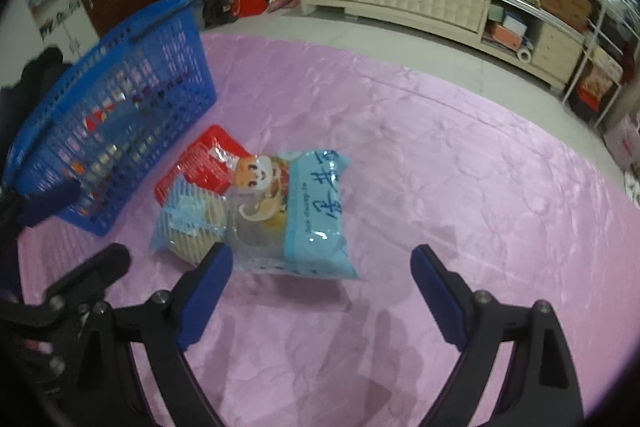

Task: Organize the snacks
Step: 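Grasp the blue-labelled bread bag with the right gripper while the left gripper grasps the blue-striped cracker pack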

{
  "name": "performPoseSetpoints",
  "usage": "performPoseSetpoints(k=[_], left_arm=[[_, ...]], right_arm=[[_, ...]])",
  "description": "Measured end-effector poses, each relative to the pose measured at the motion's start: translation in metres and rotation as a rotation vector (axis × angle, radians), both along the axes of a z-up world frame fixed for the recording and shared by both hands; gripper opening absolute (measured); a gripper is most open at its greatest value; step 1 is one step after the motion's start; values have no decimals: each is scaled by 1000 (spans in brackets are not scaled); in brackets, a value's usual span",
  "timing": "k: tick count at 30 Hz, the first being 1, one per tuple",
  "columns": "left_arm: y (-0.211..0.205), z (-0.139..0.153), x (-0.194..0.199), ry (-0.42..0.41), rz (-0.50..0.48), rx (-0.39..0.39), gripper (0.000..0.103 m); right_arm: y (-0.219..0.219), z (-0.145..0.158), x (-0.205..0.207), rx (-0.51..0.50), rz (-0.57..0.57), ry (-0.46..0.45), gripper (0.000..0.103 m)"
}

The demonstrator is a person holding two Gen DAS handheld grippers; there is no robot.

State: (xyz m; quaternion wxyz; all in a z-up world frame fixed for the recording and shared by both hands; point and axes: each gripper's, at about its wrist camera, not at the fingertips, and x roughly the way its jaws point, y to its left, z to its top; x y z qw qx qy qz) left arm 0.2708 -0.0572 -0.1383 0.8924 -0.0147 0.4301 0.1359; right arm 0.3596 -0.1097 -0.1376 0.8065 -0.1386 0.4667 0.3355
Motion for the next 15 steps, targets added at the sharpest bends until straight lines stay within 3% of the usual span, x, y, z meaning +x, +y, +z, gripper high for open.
performPoseSetpoints(k=[7, 10, 15], left_arm=[[2, -3, 3, 32, -12, -29, 75], [0, -6, 6, 41, -18, -21, 75], [10, -11, 10, 55, 19, -76, 75]], right_arm=[[17, -11, 7, -11, 26, 33, 92], [20, -20, 9, 6, 41, 59, 76], [11, -18, -3, 1, 27, -18, 69]])
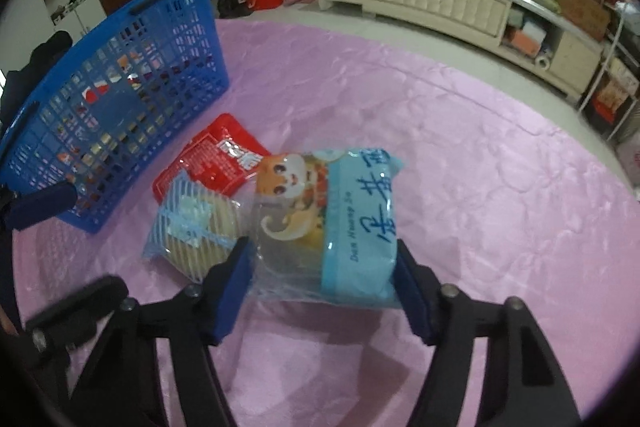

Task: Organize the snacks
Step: 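Grasp the blue-labelled bread bag with the right gripper while the left gripper grasps the blue-striped cracker pack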

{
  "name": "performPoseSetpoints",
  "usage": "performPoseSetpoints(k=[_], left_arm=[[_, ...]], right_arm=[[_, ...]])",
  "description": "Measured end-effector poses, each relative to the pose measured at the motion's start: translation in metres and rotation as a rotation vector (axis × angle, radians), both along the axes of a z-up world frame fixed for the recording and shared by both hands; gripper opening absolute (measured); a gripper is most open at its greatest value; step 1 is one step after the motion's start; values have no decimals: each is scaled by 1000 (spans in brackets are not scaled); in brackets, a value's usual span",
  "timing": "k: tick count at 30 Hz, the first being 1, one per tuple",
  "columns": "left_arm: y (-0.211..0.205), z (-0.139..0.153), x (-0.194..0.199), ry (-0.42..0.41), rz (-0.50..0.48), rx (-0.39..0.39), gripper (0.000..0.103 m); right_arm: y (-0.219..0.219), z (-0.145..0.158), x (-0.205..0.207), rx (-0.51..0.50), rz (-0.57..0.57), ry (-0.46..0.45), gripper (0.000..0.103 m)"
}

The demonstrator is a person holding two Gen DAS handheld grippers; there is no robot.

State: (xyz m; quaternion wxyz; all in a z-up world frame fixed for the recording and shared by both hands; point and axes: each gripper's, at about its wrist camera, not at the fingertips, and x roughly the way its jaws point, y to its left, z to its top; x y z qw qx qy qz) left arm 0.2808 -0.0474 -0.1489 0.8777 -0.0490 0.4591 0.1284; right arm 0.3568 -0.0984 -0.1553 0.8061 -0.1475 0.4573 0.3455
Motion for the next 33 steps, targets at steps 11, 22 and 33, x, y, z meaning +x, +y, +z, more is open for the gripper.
performPoseSetpoints(k=[11, 22, 33], left_arm=[[3, -19, 16, 68, -7, -100, 76], [-12, -30, 49, 155, -93, 19, 77], [2, -40, 76, 211, -114, -105, 82]], right_arm=[[-63, 13, -32, 34, -216, 16, 69], [-58, 1, -19, 8, -290, 17, 69], [-48, 0, -20, -2, -245, 6, 69]])
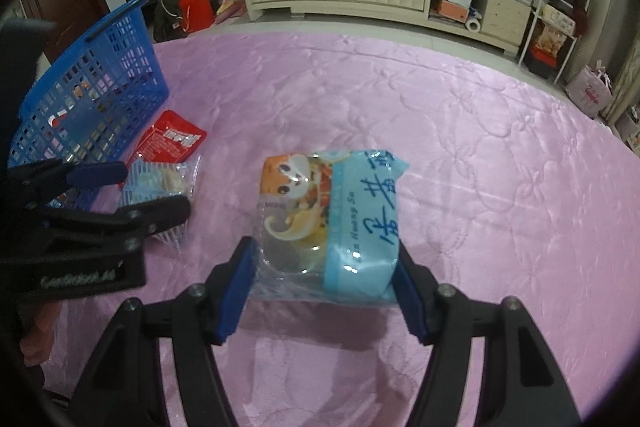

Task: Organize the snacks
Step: 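Grasp the blue-labelled bread bag with the right gripper while the left gripper grasps the blue-striped cracker pack, then carry the bread bag and cracker pack over the blue basket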

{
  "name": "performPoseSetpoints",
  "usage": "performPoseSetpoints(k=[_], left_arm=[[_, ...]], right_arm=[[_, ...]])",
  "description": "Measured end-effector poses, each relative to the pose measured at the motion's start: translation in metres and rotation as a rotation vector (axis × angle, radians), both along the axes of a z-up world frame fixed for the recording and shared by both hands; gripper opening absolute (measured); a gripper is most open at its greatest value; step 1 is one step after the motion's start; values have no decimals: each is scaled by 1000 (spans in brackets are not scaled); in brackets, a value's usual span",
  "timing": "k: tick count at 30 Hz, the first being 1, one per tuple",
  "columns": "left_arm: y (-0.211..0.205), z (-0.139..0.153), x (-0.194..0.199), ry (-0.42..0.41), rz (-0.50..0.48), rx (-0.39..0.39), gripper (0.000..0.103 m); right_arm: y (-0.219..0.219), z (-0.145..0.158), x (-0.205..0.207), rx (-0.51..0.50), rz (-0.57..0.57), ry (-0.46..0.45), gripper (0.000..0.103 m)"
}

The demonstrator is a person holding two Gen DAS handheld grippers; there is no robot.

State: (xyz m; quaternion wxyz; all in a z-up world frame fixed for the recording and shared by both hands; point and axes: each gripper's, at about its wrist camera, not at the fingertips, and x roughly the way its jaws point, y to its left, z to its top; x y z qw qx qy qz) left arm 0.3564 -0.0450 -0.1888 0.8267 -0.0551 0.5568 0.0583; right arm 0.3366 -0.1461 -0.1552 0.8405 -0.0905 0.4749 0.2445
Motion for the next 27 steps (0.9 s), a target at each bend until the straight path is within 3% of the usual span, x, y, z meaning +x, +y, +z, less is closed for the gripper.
performPoseSetpoints(k=[4, 10, 14, 15, 19, 27], left_arm=[[0, -1, 6, 27, 9, -8, 84], [-18, -9, 11, 66, -14, 87, 84], [-12, -12, 10, 90, 14, 18, 83], [-12, -11, 9, 81, 3, 20, 81], [-19, -5, -7, 58, -41, 30, 54], [-14, 5, -45, 28, -61, -32, 53]], right_arm=[[0, -1, 2, 7, 1, 4, 69], [-1, -2, 4, 20, -7, 20, 70], [-5, -1, 7, 54, -22, 45, 70], [-6, -1, 8, 58, -26, 51, 70], [-4, 0, 3, 55, -9, 56, 70], [1, 5, -22, 27, -41, 69, 69]])
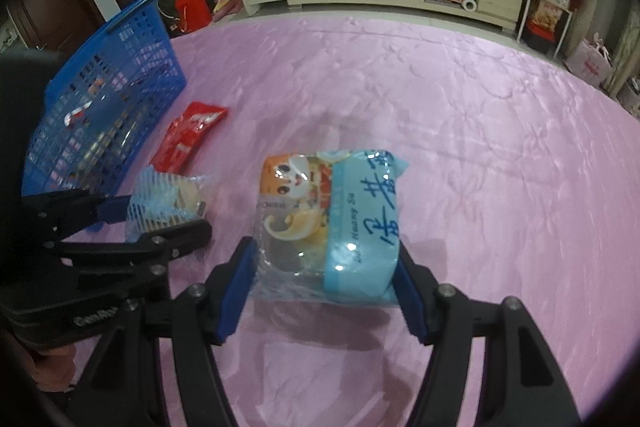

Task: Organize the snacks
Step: 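Carry the bread bag and cracker pack over the blue basket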

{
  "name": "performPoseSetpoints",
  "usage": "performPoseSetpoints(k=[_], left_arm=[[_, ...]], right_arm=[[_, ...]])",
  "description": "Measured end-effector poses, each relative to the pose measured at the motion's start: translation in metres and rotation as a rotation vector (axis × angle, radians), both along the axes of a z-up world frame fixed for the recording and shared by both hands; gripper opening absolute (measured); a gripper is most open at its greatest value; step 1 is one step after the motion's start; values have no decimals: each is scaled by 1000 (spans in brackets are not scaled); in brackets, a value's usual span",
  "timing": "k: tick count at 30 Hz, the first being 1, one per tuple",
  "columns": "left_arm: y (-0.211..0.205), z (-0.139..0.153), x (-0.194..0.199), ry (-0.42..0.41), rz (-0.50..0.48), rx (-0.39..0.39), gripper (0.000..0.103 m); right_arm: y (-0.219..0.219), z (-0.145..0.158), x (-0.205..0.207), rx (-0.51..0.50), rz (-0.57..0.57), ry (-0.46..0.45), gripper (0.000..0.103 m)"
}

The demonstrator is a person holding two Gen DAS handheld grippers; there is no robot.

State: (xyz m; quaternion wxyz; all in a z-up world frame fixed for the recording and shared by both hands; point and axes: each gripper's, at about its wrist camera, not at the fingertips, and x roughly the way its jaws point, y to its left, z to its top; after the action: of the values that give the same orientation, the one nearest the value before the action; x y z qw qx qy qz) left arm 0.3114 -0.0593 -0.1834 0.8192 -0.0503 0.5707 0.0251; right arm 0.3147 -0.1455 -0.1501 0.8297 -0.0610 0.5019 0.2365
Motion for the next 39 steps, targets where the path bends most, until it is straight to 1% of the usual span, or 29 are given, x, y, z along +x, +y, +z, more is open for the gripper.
performPoseSetpoints(k=[3, 8, 11, 12, 15, 18, 20, 23, 25, 29, 36, 39], left_arm=[[-1, 15, -22, -43, -24, -10, 53], [-1, 48, -47, -120, -65, -15, 53], [-2, 70, -65, -175, -59, -45, 53], [8, 78, -74, -199, -54, -47, 53], [14, 95, -90, -237, -73, -55, 53], [29, 113, -105, -274, -86, -38, 53], [40, 121, -113, -295, -80, -38, 53], [64, 132, -125, -320, -67, -44, 53], [80, 133, -129, -331, -57, -47, 53], [115, 142, -134, -339, -37, -40, 53], [160, 151, -127, -335, 17, -22, 53], [176, 151, -121, -333, 41, -36, 53]], right_arm=[[-1, 9, -15, -35, 1, -9, 69], [-5, 43, -39, -48, -28, -52, 69], [-4, 64, -56, -54, -28, -80, 69], [-5, 71, -61, -48, -31, -85, 69], [-1, 95, -76, -40, -42, -117, 69], [7, 111, -90, -41, -44, -150, 69], [15, 123, -99, -20, -38, -166, 69], [33, 133, -106, -3, -17, -182, 69], [47, 137, -108, -9, 9, -195, 69], [79, 140, -107, -17, 56, -183, 69], [125, 143, -100, 3, 95, -184, 69], [140, 138, -93, 8, 105, -171, 69]])
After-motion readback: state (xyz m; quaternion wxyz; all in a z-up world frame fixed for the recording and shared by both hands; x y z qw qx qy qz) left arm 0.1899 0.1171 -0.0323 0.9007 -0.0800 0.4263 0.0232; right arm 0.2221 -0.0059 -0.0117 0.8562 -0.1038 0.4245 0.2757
